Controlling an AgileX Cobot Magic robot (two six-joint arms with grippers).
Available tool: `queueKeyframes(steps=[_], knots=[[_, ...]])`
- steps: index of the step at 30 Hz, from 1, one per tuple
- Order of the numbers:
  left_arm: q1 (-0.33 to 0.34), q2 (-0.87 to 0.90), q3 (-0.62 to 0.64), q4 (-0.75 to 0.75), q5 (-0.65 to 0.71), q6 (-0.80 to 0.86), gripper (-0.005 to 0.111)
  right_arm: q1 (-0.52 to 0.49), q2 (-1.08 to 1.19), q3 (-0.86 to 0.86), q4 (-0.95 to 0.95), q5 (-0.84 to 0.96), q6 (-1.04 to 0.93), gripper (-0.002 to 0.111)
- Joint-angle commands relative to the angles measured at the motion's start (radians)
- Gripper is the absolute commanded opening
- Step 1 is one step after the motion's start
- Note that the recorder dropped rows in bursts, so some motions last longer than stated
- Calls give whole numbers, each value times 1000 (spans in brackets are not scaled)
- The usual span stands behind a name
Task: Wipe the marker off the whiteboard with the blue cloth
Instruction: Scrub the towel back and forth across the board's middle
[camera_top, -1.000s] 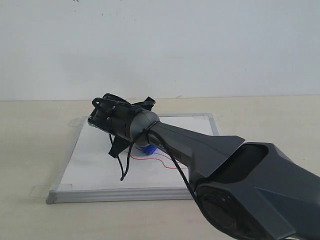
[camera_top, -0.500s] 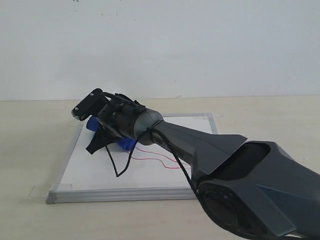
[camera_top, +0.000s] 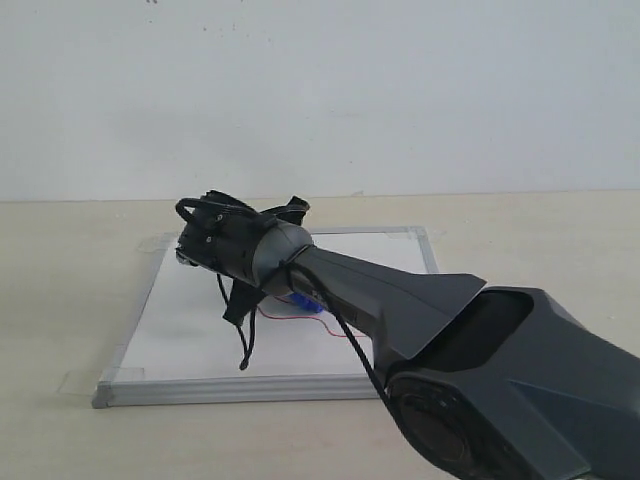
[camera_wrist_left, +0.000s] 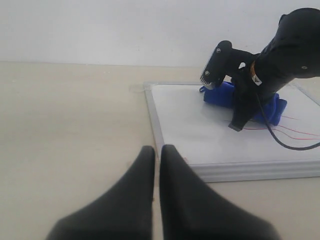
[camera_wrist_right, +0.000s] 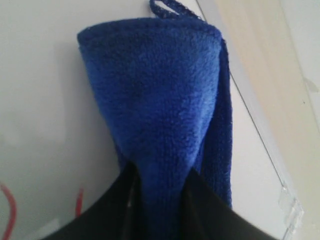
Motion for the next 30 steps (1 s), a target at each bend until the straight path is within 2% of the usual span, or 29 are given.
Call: queueKeyframes(steps=[1,7,9,13,21,23,25,30], knots=[[0,-3,4,5,1,5,4,-28,22,20,86,122,-42,0],[0,-3,4,5,1,5,4,-17,10,20,467,115,-333,0],[0,-3,4,5,1,5,4,-4,3,20,543,113,-419,0],[0,-3,4,5,1,5,4,36,-11,20,587,121,-521,0],[0,-3,4,5,1,5,4,62,-71,20,640,114,-547,0],[0,-3,4,5,1,5,4,60,-76,20,606,82,-522,0],[0,-3,4,5,1,5,4,43,-76,20,504,80,-408,0],[0,-3,4,5,1,5,4,-27,-76,20,139,122,-152,0]])
